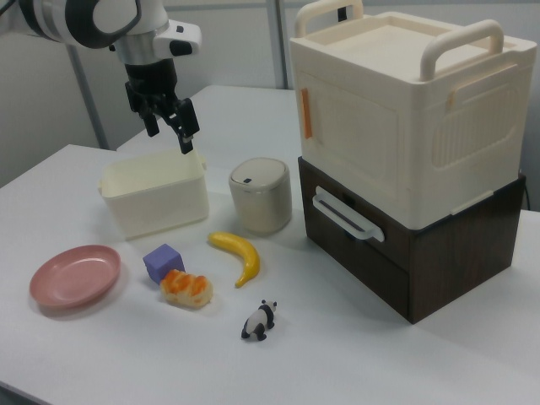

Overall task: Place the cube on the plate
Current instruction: 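Move the open gripper from above the cream bin toward the purple cube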

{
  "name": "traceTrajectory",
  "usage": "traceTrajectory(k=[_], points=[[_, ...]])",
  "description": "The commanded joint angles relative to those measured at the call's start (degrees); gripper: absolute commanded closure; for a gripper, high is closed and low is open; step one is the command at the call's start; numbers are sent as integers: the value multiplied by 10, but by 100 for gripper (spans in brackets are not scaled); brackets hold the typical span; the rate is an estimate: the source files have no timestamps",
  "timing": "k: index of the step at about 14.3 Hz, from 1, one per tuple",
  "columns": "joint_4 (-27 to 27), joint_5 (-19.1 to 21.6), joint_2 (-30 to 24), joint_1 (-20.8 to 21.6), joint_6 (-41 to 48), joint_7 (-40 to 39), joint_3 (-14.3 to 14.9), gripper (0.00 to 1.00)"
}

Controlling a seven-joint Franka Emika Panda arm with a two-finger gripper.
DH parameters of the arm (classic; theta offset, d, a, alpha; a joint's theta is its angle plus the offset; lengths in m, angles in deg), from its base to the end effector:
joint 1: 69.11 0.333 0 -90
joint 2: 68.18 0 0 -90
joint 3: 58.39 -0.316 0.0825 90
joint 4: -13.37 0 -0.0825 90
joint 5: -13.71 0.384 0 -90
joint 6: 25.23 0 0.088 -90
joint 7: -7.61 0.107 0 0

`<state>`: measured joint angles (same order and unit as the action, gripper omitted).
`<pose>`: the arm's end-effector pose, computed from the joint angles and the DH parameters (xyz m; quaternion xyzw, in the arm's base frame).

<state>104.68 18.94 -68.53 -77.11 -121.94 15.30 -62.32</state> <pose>0.5634 -0.0312 0.6283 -0.9922 0.1052 -0.0486 0.0469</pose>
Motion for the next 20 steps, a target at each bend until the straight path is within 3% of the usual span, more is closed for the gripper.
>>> traceTrajectory(k=[1, 3, 20], points=[[9, -21, -7, 3, -3, 6, 0, 0], [8, -48, -7, 4, 22, 6, -5, 0], [56, -47, -7, 4, 36, 31, -28, 0]])
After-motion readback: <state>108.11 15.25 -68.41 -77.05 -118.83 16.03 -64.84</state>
